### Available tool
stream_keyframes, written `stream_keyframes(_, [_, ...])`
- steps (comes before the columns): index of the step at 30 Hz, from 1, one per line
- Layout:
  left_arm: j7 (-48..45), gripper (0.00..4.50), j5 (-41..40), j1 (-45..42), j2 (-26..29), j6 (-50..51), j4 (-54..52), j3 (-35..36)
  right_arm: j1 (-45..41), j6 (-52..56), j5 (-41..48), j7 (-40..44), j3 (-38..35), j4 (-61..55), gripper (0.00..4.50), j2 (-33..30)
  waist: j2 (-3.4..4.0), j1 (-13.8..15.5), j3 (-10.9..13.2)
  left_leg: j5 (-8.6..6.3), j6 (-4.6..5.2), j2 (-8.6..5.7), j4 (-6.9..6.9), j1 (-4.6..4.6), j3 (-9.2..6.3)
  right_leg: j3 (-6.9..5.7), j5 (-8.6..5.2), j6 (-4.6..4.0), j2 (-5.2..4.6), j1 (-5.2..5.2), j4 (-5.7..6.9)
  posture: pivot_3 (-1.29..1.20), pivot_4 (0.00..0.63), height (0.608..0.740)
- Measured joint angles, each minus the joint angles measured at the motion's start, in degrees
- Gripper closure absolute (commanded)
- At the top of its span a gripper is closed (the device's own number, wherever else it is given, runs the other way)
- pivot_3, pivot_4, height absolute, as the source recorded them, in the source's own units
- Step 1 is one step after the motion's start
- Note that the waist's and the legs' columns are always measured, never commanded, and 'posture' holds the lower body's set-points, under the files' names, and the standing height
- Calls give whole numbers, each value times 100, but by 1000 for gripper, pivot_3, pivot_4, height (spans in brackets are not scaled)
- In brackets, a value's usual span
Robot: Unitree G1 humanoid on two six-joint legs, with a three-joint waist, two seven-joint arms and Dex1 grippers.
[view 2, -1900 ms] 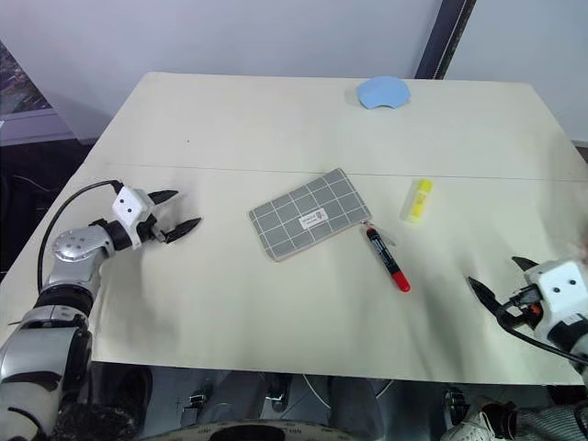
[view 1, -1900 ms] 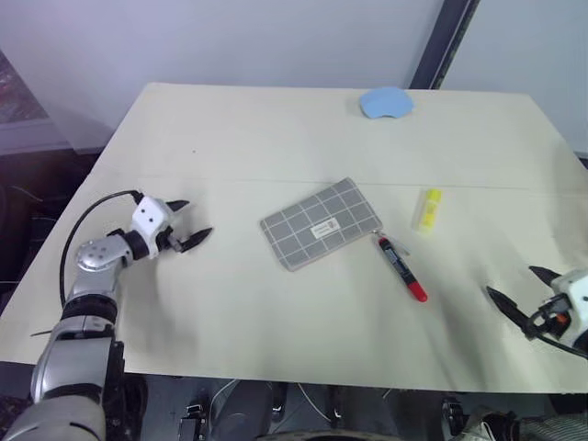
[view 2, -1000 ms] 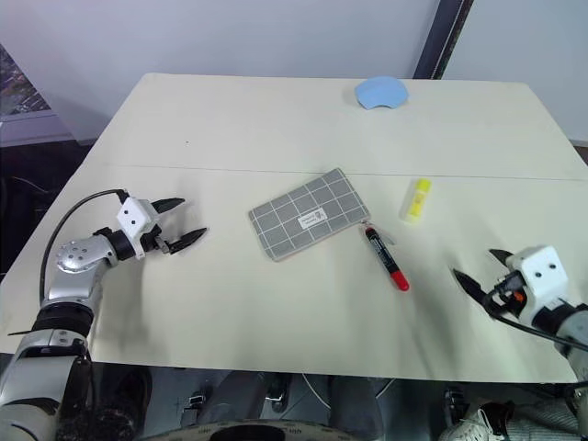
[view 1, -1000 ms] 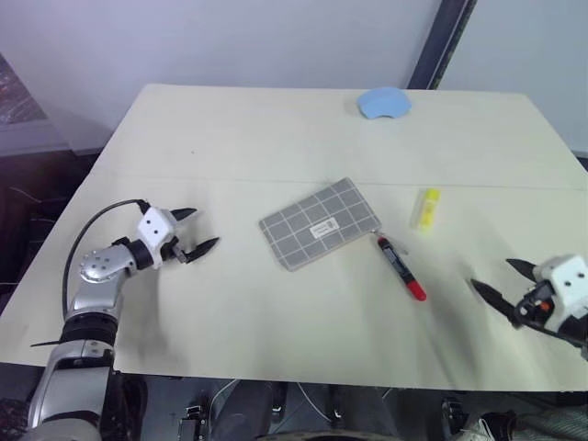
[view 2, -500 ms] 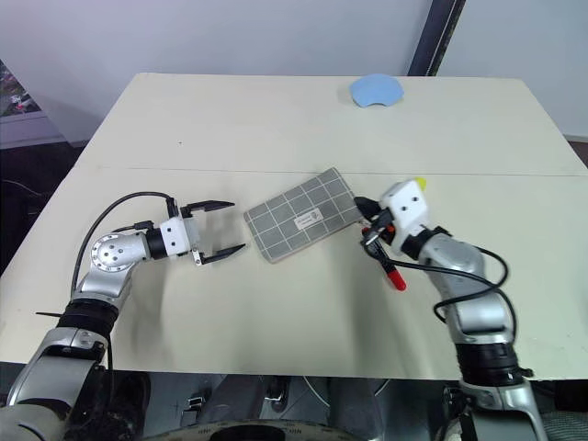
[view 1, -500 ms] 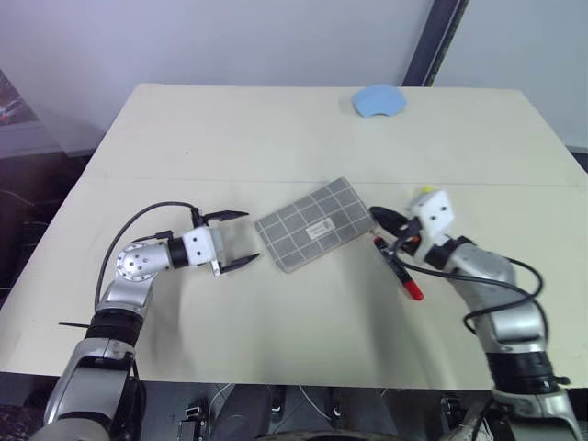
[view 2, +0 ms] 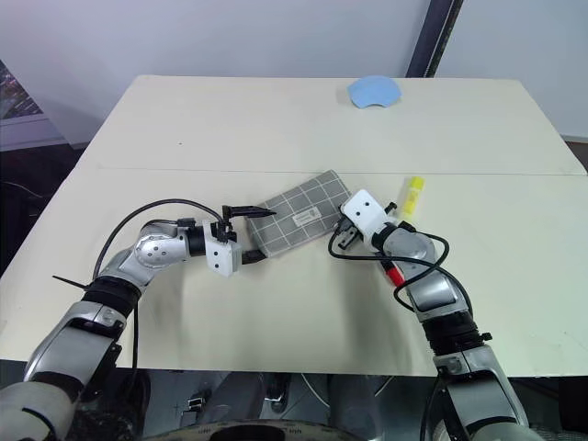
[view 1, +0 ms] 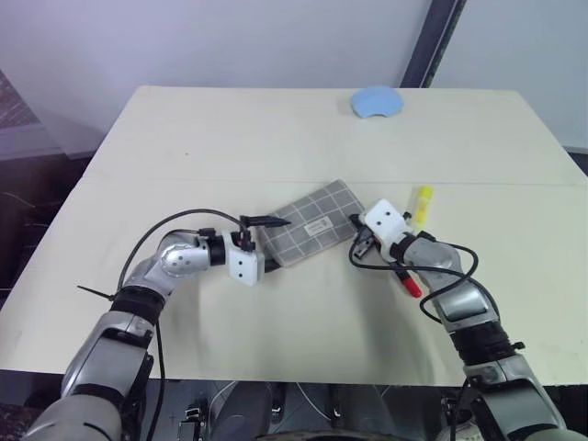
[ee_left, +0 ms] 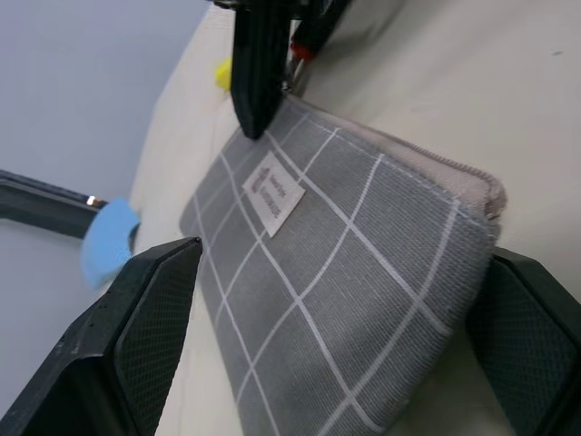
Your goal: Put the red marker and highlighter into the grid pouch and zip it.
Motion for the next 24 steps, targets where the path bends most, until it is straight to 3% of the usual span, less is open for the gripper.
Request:
stream_keyframes(17, [356, 0, 96, -258, 310, -591, 223, -602, -177, 285, -419, -14, 147, 30, 4465, -4, 1, -14, -5, 0, 0, 1, 3, 3, -1, -1, 2, 3, 2, 3, 0, 0, 150, 739])
stream_keyframes(20, [443, 821, 164, -369, 166, -333, 340, -662, -177, 359, -401, 3, 122, 27, 4500, -7, 1, 8, -9, 0, 1, 1, 13, 3, -5, -6, 2, 3, 3, 13, 0, 0, 150, 739])
stream_keyframes(24, [320, 2863, 124, -396, 1, -52, 542, -762, -176, 381, -381, 13, 122, 11, 4500, -6, 1, -12, -9, 0, 1, 1, 24, 3, -5, -7, 5, 10, 4, 17, 0, 0, 150, 739])
